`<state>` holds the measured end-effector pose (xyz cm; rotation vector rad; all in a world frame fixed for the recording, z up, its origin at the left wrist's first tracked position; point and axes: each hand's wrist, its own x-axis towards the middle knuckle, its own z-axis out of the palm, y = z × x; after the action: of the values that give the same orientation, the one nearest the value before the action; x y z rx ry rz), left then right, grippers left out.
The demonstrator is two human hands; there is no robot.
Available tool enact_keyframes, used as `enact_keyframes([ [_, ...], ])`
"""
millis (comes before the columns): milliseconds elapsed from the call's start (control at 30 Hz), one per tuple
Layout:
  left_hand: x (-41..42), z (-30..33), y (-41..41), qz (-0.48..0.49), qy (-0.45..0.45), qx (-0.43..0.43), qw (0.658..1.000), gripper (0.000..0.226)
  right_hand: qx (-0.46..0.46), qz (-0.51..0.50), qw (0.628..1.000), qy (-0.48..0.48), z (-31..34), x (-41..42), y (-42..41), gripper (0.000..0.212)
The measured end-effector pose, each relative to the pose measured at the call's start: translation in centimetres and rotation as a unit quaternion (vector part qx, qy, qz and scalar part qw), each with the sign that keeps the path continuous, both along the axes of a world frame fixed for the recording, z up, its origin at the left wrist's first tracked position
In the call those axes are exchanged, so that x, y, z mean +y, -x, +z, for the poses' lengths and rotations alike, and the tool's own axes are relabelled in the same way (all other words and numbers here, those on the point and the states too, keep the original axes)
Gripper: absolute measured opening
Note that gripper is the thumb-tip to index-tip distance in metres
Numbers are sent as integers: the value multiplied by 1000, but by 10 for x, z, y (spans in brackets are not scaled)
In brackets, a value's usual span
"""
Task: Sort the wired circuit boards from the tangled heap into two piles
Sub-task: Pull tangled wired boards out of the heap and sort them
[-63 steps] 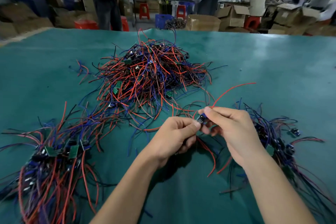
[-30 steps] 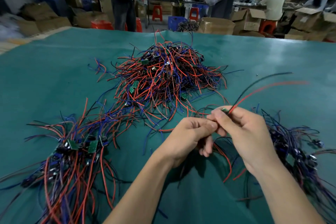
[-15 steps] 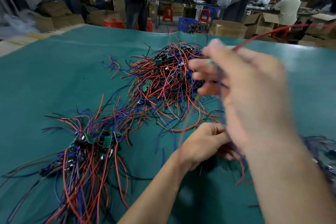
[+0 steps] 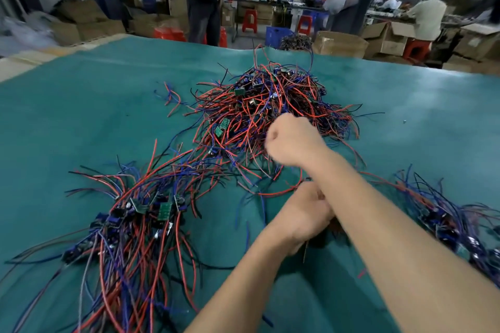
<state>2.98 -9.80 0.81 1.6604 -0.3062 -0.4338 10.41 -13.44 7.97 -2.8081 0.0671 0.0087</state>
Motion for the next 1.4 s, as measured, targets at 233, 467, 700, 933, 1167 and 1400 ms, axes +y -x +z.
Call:
enact_keyframes([
  [233,-7,-6,-3,-42,129,81,987,21,1,-8,996,89,-36,-53,-37,43],
  [467,-5,-3,-1,-37,145,80,985,14,-52,-46,998,-13,-48,-72,-41,22],
  [700,-8,0,-1,-13,204,128,971,17,-115,-148,884,-429,-24,-121,-5,21],
  [933,-9,0,-6,43,257,166,951,15,-140,-126,613,-768,0,-154,77,15],
  [1167,-10,-2,-4,17,246,152,957,25,-60,-117,671,-730,-38,-126,102,27],
  [1400,-5,-8,-4,6,219,79,973,14,-134,-88,763,-626,-61,-107,100,23],
])
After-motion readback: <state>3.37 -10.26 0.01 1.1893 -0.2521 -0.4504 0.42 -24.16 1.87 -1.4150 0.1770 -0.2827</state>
